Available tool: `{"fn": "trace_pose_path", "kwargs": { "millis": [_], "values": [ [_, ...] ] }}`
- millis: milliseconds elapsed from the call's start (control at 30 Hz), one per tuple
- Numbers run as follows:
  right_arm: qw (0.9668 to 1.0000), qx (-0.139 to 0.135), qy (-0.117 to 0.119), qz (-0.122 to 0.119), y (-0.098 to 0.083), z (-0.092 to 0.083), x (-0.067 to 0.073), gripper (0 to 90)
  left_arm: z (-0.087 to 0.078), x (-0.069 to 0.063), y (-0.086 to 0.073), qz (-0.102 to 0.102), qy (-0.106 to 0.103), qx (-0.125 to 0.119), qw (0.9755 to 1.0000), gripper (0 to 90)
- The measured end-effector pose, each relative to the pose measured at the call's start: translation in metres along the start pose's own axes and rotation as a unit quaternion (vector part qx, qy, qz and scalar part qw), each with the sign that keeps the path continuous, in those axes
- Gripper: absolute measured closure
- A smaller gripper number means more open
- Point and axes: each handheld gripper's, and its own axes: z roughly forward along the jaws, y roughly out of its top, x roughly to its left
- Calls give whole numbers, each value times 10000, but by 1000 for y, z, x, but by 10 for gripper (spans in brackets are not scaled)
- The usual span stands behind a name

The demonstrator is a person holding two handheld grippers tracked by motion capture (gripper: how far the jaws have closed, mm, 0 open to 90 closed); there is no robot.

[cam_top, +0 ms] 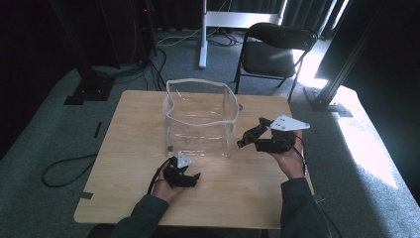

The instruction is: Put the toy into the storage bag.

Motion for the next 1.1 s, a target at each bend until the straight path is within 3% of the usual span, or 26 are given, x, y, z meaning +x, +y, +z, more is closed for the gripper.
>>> {"fn": "trace_pose_path", "kwargs": {
  "millis": [633,1100],
  "values": [
    [9999,-74,-122,-98,19,1,-9,246,0,0,0,-7,-5,6,10000,233],
    [9996,-196,-206,-27,29,1,-17,246,0,0,0,2,5,0,10000,233]
  ]
}}
